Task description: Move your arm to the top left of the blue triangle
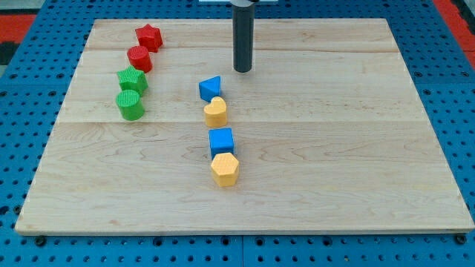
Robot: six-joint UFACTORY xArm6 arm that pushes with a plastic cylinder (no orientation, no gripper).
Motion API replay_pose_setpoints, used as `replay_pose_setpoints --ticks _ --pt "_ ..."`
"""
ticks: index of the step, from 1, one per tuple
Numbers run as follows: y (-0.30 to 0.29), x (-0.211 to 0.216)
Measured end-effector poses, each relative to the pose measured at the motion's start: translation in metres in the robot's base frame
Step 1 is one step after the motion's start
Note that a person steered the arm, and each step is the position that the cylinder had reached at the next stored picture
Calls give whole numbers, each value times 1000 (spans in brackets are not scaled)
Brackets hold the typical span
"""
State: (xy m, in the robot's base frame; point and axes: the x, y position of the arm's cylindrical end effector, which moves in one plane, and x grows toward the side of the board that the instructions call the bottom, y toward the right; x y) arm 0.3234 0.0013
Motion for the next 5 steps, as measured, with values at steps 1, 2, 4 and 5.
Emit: replay_pose_setpoints --ticks 1,2,4,5 --pt "-5 3" --pt "-15 11" --pt "-69 7" --pt "-72 22"
